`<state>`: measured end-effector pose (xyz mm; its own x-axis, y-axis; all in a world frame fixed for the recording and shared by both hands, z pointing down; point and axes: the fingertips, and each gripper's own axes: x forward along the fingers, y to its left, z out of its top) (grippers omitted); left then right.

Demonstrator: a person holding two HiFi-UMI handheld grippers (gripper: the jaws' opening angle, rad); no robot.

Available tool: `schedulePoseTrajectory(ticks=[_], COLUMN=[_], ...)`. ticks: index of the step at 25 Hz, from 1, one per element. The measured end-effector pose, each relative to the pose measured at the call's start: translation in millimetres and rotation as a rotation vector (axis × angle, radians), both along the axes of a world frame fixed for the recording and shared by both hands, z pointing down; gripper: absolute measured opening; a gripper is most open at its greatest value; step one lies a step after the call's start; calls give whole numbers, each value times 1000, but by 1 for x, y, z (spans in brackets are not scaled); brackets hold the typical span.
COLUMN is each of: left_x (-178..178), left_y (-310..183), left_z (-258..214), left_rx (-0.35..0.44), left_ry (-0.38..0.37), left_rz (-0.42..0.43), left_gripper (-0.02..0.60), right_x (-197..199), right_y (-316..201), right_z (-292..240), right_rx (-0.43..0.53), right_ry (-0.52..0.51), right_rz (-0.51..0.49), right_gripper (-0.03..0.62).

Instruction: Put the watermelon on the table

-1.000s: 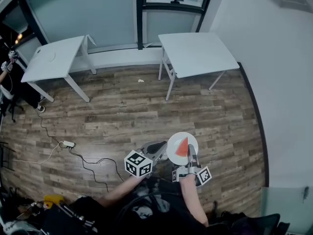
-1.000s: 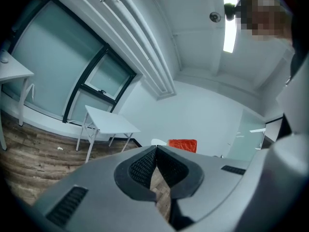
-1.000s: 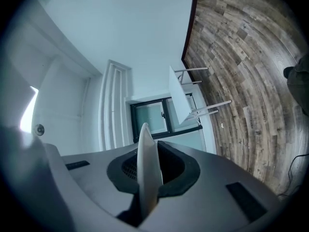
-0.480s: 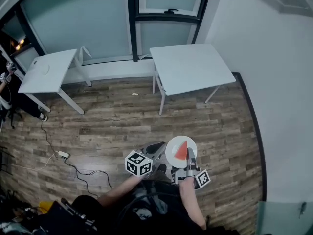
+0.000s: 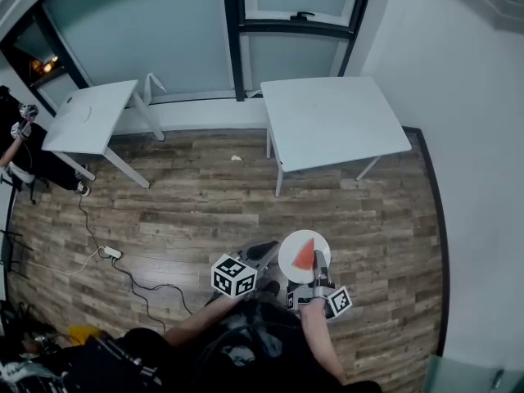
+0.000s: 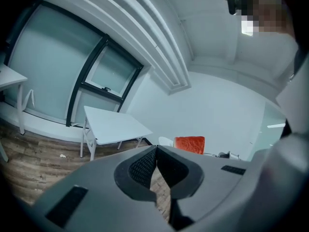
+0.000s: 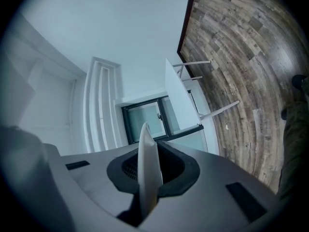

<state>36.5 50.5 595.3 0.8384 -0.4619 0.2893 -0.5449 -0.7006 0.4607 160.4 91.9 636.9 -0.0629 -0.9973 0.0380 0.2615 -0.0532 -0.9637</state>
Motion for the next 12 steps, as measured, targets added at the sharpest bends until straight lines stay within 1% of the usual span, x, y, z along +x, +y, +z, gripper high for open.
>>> schedulePoseTrajectory(ticks=[2, 4, 7, 9, 12], left_x=[6, 17, 36, 45, 55], left_y=[-25, -53, -95, -123, -167], left_z=[-1, 0, -5, -10, -12], left_rx=[5, 15, 27, 35, 36], left_ry=[0, 1, 17, 34, 35], left_rz=[11, 34, 87, 130, 177], left_gripper=[5, 5, 5, 5, 5], right_x=[9, 28, 53, 59, 67], right_y=[-21, -46, -83, -111, -153], right_z=[2, 7, 9, 0, -14], right_rx=[6, 20, 18, 35, 63], right_ry=[23, 49, 54, 73, 103], right_rz=[16, 66, 138, 154, 174], right_gripper=[29, 29, 29, 29, 29])
